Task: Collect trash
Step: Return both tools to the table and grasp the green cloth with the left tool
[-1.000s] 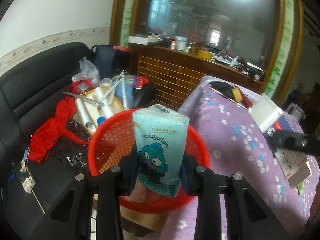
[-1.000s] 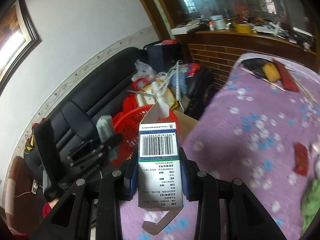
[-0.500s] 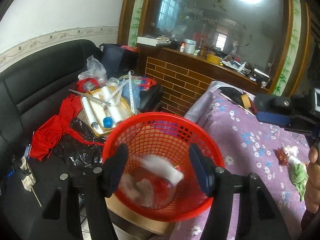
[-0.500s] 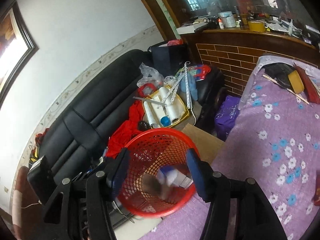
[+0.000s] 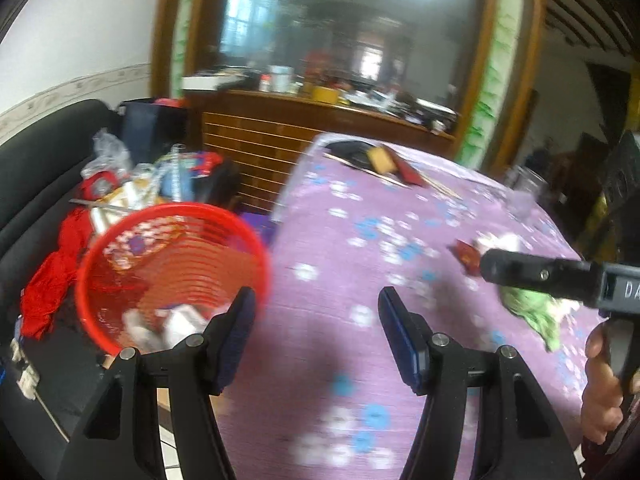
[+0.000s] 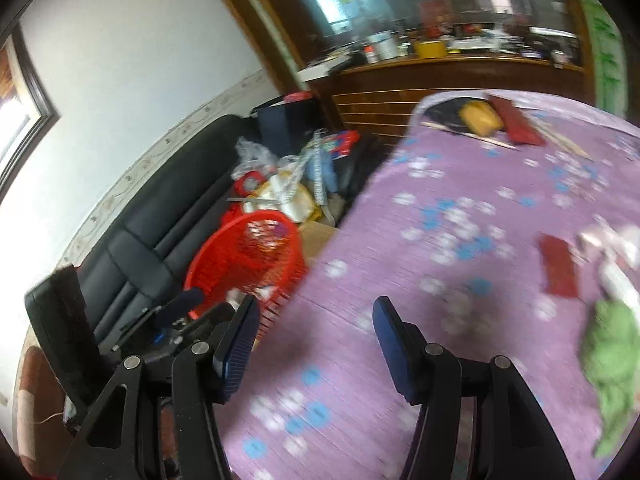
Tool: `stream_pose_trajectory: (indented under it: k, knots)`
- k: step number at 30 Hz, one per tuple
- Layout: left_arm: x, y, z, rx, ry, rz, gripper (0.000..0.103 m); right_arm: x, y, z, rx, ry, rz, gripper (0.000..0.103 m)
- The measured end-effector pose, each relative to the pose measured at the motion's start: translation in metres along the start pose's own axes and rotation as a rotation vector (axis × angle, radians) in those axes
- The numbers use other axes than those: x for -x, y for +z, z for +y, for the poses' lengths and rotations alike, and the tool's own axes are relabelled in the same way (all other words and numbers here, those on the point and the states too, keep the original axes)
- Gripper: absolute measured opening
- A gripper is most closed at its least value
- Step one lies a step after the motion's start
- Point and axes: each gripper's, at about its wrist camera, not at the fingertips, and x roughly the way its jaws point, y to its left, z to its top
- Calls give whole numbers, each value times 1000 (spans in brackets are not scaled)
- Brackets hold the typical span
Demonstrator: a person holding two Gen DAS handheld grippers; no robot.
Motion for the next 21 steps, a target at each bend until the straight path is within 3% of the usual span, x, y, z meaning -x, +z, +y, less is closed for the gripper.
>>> stream_pose_trajectory:
  k: [8, 14, 21]
  knots:
    - [-22, -7, -92, -71, -130, 107, 62, 99, -46, -104, -192, -96, -112, 63]
    - [-50, -9, -168, -112, -221, 208, 62, 176, -76, -176, -354, -172, -248, 64]
    - [-109, -3, -222, -82, -269, 314, 62, 214, -96, -206, -413, -196, -304, 64]
